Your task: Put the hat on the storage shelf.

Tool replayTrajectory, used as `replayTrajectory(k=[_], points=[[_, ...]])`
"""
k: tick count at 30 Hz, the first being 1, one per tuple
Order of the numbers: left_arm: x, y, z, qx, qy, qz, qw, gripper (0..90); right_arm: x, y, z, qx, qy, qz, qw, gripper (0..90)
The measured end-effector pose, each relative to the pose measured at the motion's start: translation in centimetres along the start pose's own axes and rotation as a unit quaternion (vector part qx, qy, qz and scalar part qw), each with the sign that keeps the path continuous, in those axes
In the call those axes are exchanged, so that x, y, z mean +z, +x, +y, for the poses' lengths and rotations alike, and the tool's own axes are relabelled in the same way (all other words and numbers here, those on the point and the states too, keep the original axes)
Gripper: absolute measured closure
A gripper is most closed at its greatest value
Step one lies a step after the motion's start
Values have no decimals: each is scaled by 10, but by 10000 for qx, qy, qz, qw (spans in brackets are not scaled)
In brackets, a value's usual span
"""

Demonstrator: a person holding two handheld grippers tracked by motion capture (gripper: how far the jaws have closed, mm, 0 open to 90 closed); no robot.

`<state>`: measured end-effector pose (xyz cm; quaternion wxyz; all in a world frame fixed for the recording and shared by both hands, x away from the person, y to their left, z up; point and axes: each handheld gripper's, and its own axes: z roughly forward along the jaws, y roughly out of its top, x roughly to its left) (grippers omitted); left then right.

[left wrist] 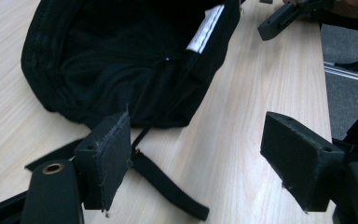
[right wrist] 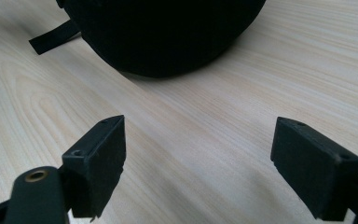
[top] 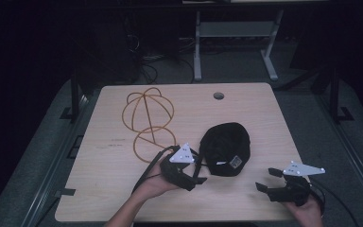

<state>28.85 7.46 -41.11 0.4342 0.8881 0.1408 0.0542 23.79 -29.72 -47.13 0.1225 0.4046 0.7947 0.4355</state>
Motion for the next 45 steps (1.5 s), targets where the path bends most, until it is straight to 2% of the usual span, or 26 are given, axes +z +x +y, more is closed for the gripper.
replayTrajectory(k=[3, 10, 15, 18, 20, 21, 23, 27, 28, 29, 32, 33, 38, 45], points=[[5, -1, 6, 81, 93, -46, 9999, 242, 0, -1, 0, -2, -12, -17, 10000, 176], [18, -1, 23, 174, 81, -102, 9998, 271, -1, -1, 0, -16, -65, -46, 10000, 176], [30, 2, 32, 206, 266, -216, 9992, 296, -5, -4, 2, 202, -217, -44, 9996, 181], [37, 4, 36, 236, 382, -278, 9986, 329, -6, -6, 2, 208, -238, -72, 9995, 181], [43, 5, 39, 196, 507, -339, 9979, 369, -7, -7, 2, 225, -259, -29, 9994, 181], [44, 5, 39, 180, 524, -336, 9979, 410, -8, -6, 2, 233, -265, -48, 9994, 183], [46, 5, 41, 200, 545, -346, 9977, 428, -9, -7, 2, 228, -280, -32, 9993, 190], [53, 1, 45, 326, 584, -471, 9967, 587, -9, -7, 3, 246, -364, 21, 9990, 193], [53, 1, 45, 326, 584, -471, 9967, 627, -9, -7, 3, 246, -364, 21, 9990, 193], [54, 0, 46, 420, 571, -500, 9962, 672, -9, -5, 4, 198, -383, 27, 9991, 197], [54, -1, 47, 457, 536, -549, 9960, 748, -9, -5, 4, 178, -385, 58, 9991, 207], [52, -1, 48, 503, 477, -642, 9955, 769, -8, -4, 4, 145, -365, 118, 9992, 247], [44, -4, 56, 629, 279, -831, 9942, 791, -8, -1, 8, 152, -572, 402, 9974, 262], [32, -13, 67, 851, 38, -1188, 9893, 793, -3, 6, 14, 55, -818, 642, 9946, 224]])
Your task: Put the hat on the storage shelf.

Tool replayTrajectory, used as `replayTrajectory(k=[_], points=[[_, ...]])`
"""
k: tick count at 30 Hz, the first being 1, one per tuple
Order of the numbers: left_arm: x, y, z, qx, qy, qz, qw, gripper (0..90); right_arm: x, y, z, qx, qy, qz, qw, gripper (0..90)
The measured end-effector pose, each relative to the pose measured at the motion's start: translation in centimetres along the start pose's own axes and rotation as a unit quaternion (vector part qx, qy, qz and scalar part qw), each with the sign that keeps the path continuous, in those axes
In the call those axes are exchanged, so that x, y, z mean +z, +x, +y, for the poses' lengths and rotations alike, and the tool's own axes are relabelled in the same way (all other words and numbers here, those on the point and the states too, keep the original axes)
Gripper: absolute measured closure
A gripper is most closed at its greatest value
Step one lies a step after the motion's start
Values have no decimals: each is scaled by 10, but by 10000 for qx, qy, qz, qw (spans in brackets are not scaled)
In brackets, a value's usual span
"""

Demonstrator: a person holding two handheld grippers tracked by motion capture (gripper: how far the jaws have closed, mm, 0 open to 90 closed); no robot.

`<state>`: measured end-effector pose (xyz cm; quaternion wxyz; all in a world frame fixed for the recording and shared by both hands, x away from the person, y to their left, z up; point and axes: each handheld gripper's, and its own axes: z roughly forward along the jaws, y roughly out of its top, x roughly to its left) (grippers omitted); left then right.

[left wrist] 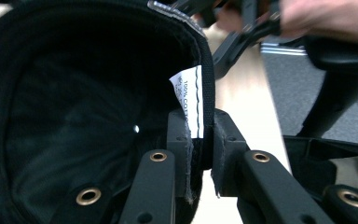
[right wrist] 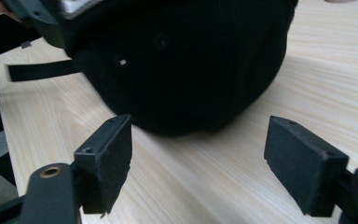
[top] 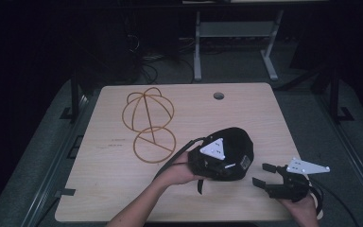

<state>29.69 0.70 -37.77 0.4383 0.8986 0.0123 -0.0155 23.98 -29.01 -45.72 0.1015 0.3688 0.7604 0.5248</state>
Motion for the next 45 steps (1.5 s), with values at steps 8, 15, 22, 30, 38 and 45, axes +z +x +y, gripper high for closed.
replayTrajectory(k=[8, 15, 22, 30, 38, 45], points=[[-5, -9, 7, 147, -194, -418, 9988, 794, 5, 3, 1, -53, -55, 174, 9998, 204], [1, -15, 14, 403, -250, -710, 9964, 794, 9, 4, 1, -35, -98, 430, 9990, 310], [5, -15, 17, 480, -188, -816, 9953, 796, 9, 5, 0, -103, -247, 598, 9978, 563], [-2, -13, 15, 466, -162, -694, 9964, 796, 9, 6, 1, -263, -388, 648, 9968, 873], [-13, -4, 13, 301, -261, -434, 9983, 797, 9, 7, 0, -101, -299, 764, 9966, 355], [-9, 5, 21, 125, -243, -183, 9995, 800, 9, 24, 2, -339, -371, 674, 9965, 257]])
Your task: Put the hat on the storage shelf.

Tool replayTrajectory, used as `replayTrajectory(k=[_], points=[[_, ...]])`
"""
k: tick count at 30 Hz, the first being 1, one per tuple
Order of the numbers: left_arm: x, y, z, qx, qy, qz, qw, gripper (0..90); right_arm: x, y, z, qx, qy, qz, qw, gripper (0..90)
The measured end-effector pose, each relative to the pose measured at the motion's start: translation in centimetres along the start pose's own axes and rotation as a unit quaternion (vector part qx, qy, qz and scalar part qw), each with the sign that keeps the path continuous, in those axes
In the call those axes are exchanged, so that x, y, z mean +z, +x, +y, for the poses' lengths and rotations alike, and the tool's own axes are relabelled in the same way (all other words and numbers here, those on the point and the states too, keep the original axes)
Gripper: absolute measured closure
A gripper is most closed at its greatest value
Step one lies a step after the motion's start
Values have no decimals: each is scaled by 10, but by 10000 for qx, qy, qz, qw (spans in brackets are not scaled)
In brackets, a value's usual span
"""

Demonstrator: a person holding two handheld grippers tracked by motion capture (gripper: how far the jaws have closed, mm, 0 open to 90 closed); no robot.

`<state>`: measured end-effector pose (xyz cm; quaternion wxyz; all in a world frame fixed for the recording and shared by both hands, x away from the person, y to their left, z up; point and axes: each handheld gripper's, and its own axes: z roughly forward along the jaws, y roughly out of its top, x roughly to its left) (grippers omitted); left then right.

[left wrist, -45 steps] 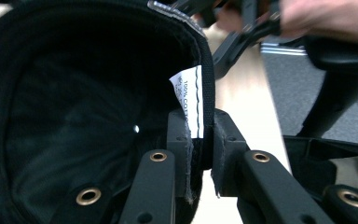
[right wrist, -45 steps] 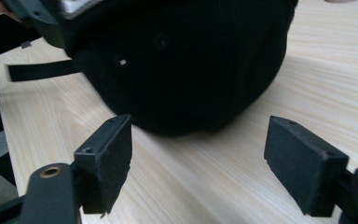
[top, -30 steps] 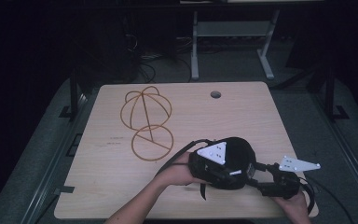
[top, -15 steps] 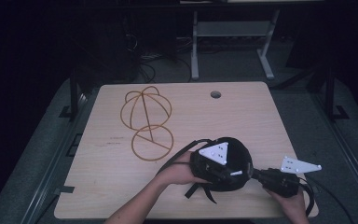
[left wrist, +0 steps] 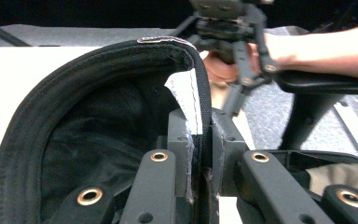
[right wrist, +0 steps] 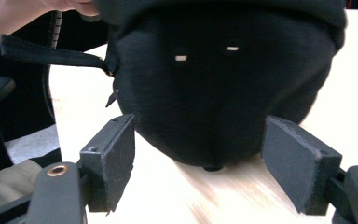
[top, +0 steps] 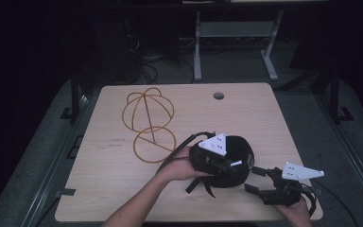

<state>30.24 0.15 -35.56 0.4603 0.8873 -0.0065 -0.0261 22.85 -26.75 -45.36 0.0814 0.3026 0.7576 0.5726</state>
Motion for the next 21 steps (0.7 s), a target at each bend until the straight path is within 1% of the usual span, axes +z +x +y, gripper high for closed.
replayTrajectory(k=[2, 4, 6, 7, 8, 9, 10, 11, 12, 13, 14, 16, 17, 19, 21], points=[[3, 1, 3, -48, -38, 26, 10000, 801, 2, 2, 1, -60, 4, -65, 10000, 269], [7, 1, 6, -36, -12, 18, 10000, 801, 5, 4, 2, -129, -4, -115, 9999, 313], [9, 1, 7, -35, -14, -2, 10000, 802, 7, 5, 3, -162, 24, -154, 9997, 324], [14, -1, 11, 1, 8, -81, 10000, 802, 11, 6, 5, -245, 22, -246, 9994, 400], [15, -1, 13, 27, 22, -97, 9999, 801, 11, 6, 5, -285, 49, -294, 9991, 439], [16, -2, 14, 44, 28, -107, 9999, 802, 11, 7, 5, -328, 57, -351, 9988, 502], [16, -2, 14, 44, 28, -107, 9999, 801, 11, 7, 6, -345, 47, -374, 9987, 598], [17, -2, 16, 79, 31, -100, 9999, 801, 11, 7, 6, -345, 47, -374, 9987, 598], [18, -3, 17, 76, 43, -89, 9999, 802, 8, 7, 6, -472, 48, -432, 9979, 767], [19, -3, 18, 84, 71, -51, 9999, 801, 7, 8, 7, -534, 51, -493, 9973, 809], [19, -2, 18, 90, 103, -7, 9999, 800, 7, 8, 7, -539, 43, -512, 9972, 826], [20, -2, 18, 33, 167, 66, 9998, 782, 6, 9, 7, -516, 61, -573, 9970, 841], [20, -1, 18, 22, 223, 107, 9997, 755, 5, 8, 7, -511, 81, -595, 9969, 846], [18, 0, 16, 7, 327, 210, 9992, 659, 4, 7, 8, -454, 53, -615, 9971, 851], [13, 1, 15, -28, 318, 258, 9992, 622, 1, 5, 9, -366, -80, -606, 9975, 856]])
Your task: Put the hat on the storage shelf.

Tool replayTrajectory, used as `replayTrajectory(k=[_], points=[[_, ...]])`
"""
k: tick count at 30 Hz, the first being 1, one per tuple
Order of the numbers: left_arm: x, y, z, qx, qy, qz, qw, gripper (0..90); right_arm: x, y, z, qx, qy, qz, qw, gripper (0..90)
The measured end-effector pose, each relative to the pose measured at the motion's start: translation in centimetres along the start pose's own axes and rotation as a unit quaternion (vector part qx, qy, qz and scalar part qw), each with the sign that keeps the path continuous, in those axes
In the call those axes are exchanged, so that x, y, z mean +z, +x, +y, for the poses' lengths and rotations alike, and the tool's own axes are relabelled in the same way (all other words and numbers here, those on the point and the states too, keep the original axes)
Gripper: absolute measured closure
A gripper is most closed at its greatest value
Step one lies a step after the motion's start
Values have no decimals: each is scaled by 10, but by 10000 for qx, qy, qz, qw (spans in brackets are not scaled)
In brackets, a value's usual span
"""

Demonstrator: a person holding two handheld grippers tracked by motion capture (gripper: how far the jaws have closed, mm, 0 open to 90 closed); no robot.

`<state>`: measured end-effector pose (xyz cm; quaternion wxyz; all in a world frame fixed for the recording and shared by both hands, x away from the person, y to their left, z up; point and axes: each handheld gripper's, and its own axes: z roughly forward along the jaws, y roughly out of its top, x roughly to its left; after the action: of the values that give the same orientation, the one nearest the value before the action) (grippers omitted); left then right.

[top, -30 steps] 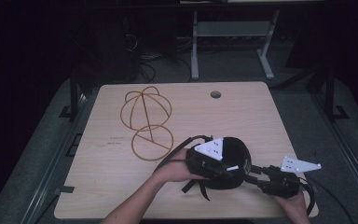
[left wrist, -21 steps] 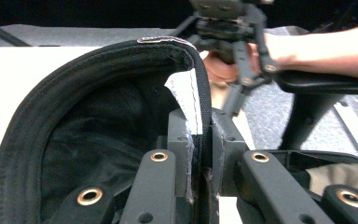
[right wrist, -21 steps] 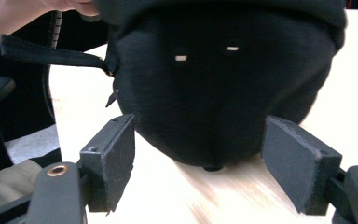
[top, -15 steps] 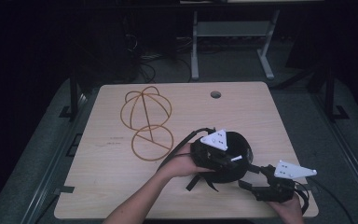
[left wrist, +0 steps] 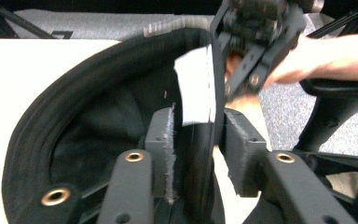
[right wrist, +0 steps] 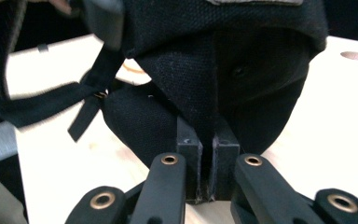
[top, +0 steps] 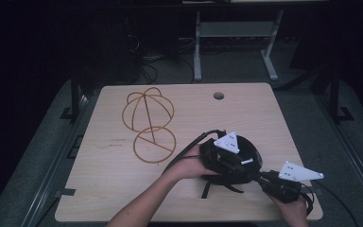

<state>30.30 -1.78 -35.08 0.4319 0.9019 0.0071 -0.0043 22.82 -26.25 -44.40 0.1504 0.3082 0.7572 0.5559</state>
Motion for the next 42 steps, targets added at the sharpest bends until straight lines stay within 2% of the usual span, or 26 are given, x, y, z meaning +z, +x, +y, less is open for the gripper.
replayTrajectory(k=[1, 2, 5, 9, 13, 15, 16, 19, 23, 37, 39, 42], points=[[0, 0, 0, 0, 0, 0, 10000, 592, 0, 0, 0, 0, 0, 0, 10000, 856], [-6, 0, -1, -52, -57, 58, 10000, 568, -4, -4, 3, 130, -111, -12, 9999, 859], [-16, -2, -3, -31, -80, 161, 9998, 534, -7, -7, 7, 209, -177, -42, 9996, 860], [-25, -4, -8, -2, -30, 277, 9996, 522, -10, -8, 12, 184, -210, -102, 9996, 862], [-37, -4, -28, -125, 19, 516, 9986, 513, -16, -12, 21, 154, -249, -159, 9994, 865], [-39, -4, -31, -136, 22, 549, 9984, 504, -18, -13, 25, 184, -245, -194, 9993, 865], [-44, -4, -40, -201, 0, 587, 9981, 504, -18, -15, 27, 207, -247, -211, 9993, 865], [-48, -6, -49, -238, 13, 664, 9975, 495, -19, -17, 33, 178, -269, -237, 9992, 866], [-57, -9, -70, -348, 45, 791, 9962, 483, -19, -20, 44, 122, -194, -262, 9994, 865], [-68, -17, -112, -546, 76, 1112, 9923, 421, -24, -35, 92, -53, 7, -250, 9997, 866], [-68, -18, -122, -660, 70, 1122, 9915, 421, -24, -36, 100, -77, 24, -249, 9997, 866], [-69, -19, -131, -726, 70, 1156, 9906, 412, -24, -39, 112, -71, 30, -205, 9998, 866]])
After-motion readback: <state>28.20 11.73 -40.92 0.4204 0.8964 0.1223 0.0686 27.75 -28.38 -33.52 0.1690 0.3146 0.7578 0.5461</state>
